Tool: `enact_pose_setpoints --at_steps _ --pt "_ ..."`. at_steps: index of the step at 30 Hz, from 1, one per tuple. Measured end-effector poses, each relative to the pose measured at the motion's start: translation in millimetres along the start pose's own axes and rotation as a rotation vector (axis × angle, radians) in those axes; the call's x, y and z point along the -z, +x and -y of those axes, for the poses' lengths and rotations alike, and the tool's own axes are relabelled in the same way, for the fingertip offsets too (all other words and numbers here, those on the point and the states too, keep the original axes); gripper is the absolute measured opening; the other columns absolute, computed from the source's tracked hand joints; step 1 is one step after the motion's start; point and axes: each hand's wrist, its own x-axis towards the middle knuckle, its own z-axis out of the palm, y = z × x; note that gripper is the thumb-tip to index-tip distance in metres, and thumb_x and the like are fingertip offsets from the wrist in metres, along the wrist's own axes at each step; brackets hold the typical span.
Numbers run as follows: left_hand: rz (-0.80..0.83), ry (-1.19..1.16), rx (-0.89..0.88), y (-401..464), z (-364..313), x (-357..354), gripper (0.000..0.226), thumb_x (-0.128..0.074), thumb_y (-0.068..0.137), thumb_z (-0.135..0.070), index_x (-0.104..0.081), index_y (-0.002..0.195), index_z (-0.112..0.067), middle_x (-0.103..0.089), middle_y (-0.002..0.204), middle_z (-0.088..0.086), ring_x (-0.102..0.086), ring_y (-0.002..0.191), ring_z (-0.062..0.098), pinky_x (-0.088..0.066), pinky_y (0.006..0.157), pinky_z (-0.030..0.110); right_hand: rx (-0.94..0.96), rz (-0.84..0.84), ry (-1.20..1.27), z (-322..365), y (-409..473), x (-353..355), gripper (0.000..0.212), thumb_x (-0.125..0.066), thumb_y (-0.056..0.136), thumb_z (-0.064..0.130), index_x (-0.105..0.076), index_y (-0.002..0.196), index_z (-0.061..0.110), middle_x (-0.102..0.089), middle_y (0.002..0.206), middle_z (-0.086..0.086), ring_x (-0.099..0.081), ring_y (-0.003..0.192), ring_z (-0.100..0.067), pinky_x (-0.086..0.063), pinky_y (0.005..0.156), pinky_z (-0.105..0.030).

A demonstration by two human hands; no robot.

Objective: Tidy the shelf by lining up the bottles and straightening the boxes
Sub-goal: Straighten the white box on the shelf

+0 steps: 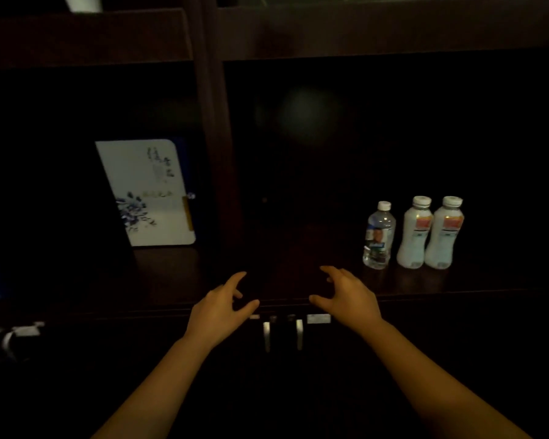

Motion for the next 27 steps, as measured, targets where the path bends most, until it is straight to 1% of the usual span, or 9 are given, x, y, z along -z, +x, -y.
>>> enact_pose_setpoints --at_steps 3,5,8,12,16,20,24,27 --pt "-0.01 -0.014 0.042 -18 29 32 0.069 -0.058 0.079 -0.056 -0.03 0.138 -0.038 -0.063 0.11 -0.009 -0.06 0.097 0.008 -0.052 0.078 0.03 0.068 0.06 0.029 46 -2 -20 0.071 -0.064 0.076 0.05 -0.033 0.137 0.028 -0.053 0.126 -0.001 -0.055 0.11 -0.017 -0.05 0.077 -0.033" --pt "-0.022 -0.019 0.06 -21 46 48 0.068 -0.058 0.079 -0.056 -0.03 0.138 -0.038 -0.063 0.11 -0.008 -0.06 0.097 0.008 -0.052 0.077 0.03 0.102 0.07 0.038 74 2 -31 0.072 -0.064 0.077 0.05 -0.033 0.138 0.028 -0.053 0.127 0.0 -0.054 0.111 -0.016 -0.051 0.08 -0.033" --pt "-0.066 -0.027 0.09 -20 72 71 0.069 -0.059 0.078 -0.057 -0.031 0.138 -0.038 -0.064 0.109 -0.008 -0.06 0.094 0.008 -0.05 0.074 0.029 0.151 0.085 0.068 112 16 -53 0.072 -0.065 0.077 0.048 -0.033 0.138 0.028 -0.052 0.129 0.0 -0.054 0.113 -0.015 -0.052 0.084 -0.034" --pt "-0.124 -0.012 0.128 -9 111 93 0.071 -0.06 0.075 -0.059 -0.031 0.137 -0.039 -0.063 0.103 -0.012 -0.06 0.09 0.006 -0.051 0.072 0.029 0.194 0.099 0.077 144 43 -86 0.073 -0.066 0.075 0.05 -0.034 0.137 0.03 -0.053 0.127 0.002 -0.054 0.112 -0.013 -0.051 0.082 -0.031" --pt "-0.173 0.011 0.187 10 156 111 0.074 -0.06 0.074 -0.062 -0.03 0.137 -0.04 -0.06 0.097 -0.016 -0.06 0.087 0.004 -0.052 0.072 0.027 0.192 0.115 0.127 165 78 -125 0.073 -0.067 0.073 0.051 -0.036 0.136 0.03 -0.055 0.124 0.002 -0.055 0.101 -0.009 -0.049 0.078 -0.026" --pt "-0.16 0.054 0.219 37 195 126 0.074 -0.06 0.074 -0.061 -0.029 0.138 -0.04 -0.055 0.092 -0.018 -0.058 0.084 0.002 -0.054 0.074 0.028 0.188 0.13 0.158 187 120 -162 0.076 -0.068 0.069 0.055 -0.038 0.135 0.031 -0.056 0.121 0.003 -0.056 0.104 -0.009 -0.052 0.08 -0.028" --pt "-0.175 -0.014 0.241 65 233 135 0.073 -0.062 0.073 -0.059 -0.032 0.137 -0.038 -0.059 0.092 -0.018 -0.061 0.081 0.0 -0.054 0.073 0.027 0.14 0.145 0.182 200 156 -188 0.079 -0.068 0.067 0.058 -0.038 0.135 0.03 -0.055 0.121 0.003 -0.055 0.105 -0.009 -0.052 0.081 -0.03" --pt "-0.126 -0.032 0.253 84 261 141 0.072 -0.063 0.074 -0.056 -0.032 0.137 -0.037 -0.061 0.092 -0.017 -0.061 0.08 -0.001 -0.055 0.073 0.028 0.098 0.159 0.179 207 183 -201 0.08 -0.07 0.067 0.055 -0.038 0.135 0.028 -0.055 0.121 0.001 -0.054 0.1 -0.01 -0.051 0.078 -0.027"
